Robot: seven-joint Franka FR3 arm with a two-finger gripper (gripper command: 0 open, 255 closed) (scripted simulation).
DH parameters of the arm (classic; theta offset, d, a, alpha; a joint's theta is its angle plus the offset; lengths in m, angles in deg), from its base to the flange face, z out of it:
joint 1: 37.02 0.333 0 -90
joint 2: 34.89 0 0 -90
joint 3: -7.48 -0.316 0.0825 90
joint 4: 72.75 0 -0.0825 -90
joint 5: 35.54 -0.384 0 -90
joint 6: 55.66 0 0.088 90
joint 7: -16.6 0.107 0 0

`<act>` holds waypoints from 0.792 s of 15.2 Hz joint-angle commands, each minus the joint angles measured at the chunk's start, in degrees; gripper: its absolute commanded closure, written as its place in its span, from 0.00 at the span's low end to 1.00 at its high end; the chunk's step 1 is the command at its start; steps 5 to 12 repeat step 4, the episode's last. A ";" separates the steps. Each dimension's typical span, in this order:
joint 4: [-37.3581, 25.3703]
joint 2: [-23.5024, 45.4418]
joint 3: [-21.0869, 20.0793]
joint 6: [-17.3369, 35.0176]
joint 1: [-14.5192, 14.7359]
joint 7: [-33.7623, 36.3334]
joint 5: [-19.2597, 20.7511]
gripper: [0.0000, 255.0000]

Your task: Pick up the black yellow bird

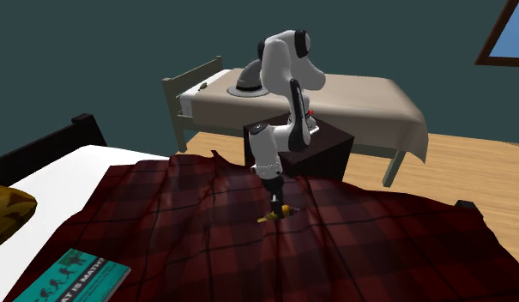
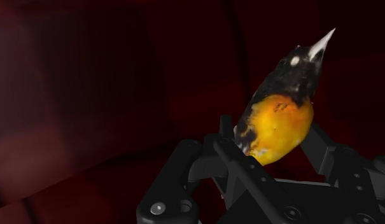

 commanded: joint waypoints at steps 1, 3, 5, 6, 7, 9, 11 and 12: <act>0.17 -1.11 -0.15 -0.91 -0.15 0.25 -0.10 1.00; 0.38 -1.87 -0.27 -1.42 -0.27 0.38 -0.19 1.00; 0.38 -1.87 -0.27 -1.42 -0.27 0.38 -0.19 1.00; 0.38 -1.87 -0.27 -1.42 -0.27 0.38 -0.19 1.00; 0.38 -1.87 -0.27 -1.42 -0.27 0.38 -0.19 1.00; 0.38 -1.87 -0.27 -1.42 -0.27 0.38 -0.19 1.00; 0.38 -1.87 -0.27 -1.42 -0.27 0.38 -0.19 1.00; 0.38 -1.87 -0.27 -1.42 -0.27 0.38 -0.19 1.00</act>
